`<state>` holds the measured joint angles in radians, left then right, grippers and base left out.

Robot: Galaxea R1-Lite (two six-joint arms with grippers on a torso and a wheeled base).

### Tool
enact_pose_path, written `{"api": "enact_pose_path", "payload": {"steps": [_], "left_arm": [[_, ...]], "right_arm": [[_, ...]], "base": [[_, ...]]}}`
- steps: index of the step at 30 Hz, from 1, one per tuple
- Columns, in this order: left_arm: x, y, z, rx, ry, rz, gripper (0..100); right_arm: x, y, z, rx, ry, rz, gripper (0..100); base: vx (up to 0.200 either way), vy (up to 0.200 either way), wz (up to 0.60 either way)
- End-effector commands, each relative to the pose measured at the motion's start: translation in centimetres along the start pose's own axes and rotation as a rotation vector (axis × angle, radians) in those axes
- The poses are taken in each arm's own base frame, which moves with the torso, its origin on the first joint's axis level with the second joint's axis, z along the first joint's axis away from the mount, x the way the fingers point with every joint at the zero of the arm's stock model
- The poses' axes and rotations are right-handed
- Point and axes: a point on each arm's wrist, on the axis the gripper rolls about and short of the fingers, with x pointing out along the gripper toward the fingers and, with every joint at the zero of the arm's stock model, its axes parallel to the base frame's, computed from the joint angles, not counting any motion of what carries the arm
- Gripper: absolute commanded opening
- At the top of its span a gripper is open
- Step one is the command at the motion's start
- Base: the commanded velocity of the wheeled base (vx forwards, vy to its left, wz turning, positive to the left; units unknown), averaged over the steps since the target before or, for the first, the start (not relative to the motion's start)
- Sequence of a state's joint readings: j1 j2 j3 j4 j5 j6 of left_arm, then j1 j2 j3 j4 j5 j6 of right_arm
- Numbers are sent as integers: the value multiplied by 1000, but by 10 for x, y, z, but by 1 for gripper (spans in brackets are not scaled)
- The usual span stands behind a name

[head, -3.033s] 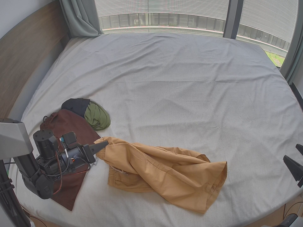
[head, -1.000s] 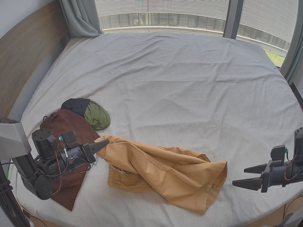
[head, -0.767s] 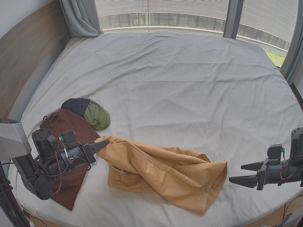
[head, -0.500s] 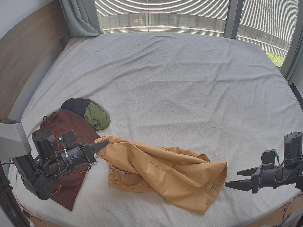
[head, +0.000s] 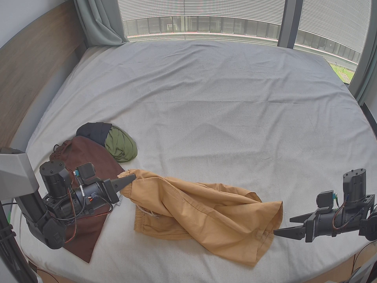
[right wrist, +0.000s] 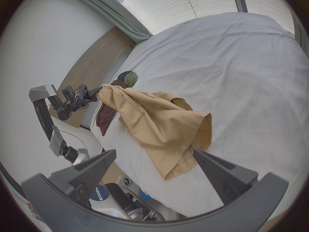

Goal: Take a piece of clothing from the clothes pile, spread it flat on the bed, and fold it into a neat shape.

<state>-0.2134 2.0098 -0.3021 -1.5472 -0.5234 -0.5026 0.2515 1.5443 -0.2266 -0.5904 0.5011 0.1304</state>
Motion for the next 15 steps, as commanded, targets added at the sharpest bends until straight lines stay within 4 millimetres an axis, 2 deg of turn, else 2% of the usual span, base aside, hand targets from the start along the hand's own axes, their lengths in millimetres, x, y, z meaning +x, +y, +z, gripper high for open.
{"api": "enact_pose_path", "payload": {"steps": [1,15], "left_arm": [[0,1,0,-2,1,3,0],[0,1,0,-2,1,3,0]], "right_arm": [[9,-6,-9,27,49,-6,100],[33,-21,-19,36,63,-9,100]], "base": [[0,0,0],[0,0,0]]}}
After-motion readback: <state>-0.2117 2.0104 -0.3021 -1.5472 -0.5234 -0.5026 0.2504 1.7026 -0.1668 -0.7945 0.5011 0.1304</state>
